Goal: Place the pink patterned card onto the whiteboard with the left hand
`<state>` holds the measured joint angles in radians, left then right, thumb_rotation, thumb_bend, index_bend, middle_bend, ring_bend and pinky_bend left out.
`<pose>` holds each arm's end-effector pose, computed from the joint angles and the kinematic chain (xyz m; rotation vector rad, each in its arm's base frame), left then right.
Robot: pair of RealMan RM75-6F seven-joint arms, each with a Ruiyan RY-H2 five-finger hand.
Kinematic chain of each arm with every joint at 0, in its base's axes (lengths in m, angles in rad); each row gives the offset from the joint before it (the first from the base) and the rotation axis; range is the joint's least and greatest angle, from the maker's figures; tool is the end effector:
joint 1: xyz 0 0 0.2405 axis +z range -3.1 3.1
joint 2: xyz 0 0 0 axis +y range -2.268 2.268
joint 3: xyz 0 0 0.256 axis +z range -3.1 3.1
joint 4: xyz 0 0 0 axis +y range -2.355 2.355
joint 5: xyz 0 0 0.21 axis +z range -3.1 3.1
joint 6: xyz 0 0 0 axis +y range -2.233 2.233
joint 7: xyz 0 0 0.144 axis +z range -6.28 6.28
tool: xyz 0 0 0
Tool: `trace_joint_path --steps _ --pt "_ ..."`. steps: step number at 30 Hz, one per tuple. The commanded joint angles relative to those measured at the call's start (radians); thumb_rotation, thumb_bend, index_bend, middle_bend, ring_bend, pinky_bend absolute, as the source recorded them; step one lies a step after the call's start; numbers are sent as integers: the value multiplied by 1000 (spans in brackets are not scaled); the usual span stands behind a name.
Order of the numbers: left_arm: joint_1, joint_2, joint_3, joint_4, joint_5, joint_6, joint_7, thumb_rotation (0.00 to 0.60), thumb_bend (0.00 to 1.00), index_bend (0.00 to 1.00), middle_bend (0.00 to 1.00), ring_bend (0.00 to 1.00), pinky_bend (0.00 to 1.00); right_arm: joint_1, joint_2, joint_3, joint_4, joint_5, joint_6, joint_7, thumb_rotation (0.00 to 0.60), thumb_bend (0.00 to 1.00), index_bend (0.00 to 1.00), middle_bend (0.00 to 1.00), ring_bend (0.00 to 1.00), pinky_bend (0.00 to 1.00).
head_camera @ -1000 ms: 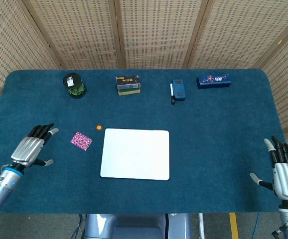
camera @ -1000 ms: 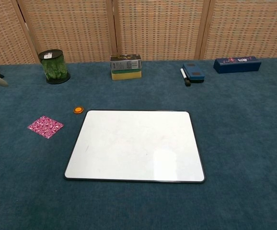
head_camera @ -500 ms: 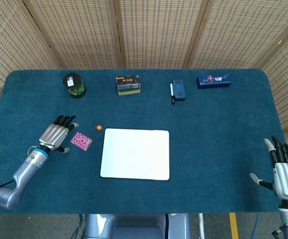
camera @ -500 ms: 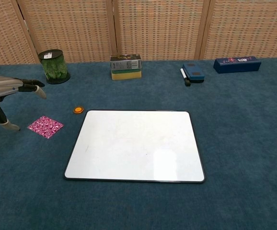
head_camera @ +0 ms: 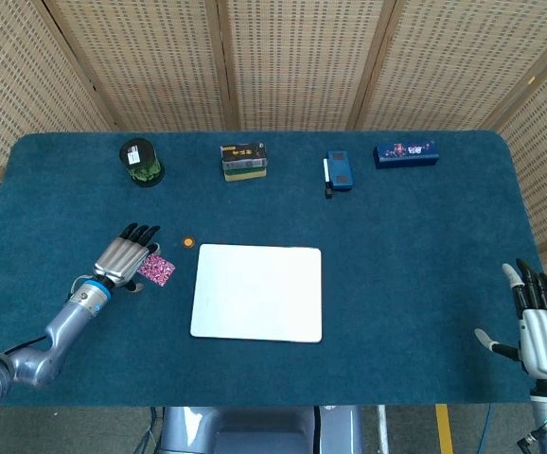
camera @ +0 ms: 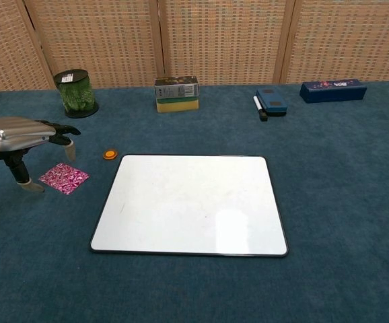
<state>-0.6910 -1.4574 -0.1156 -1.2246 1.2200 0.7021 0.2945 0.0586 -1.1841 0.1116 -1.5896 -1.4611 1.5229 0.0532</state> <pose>-0.2498 0.3626 0.0088 -1.9815 -0.8344 -0.5045 -0.3130 -0.1849 0.1563 1.2451 -0.9347 1.0039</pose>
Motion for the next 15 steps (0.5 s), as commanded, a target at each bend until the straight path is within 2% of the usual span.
trace_joint_path --steps 1,15 --pt "-10 -15 0 9 -17 -5 17 600 200 303 0 0 0 0 0 0 0 0 0 1 600 0 0 0 0 0" --pt "-42 -34 -1 10 -97 -20 77 600 208 303 0 0 0 1 3 -1 -1 0 -3 6 600 0 0 0 0 0"
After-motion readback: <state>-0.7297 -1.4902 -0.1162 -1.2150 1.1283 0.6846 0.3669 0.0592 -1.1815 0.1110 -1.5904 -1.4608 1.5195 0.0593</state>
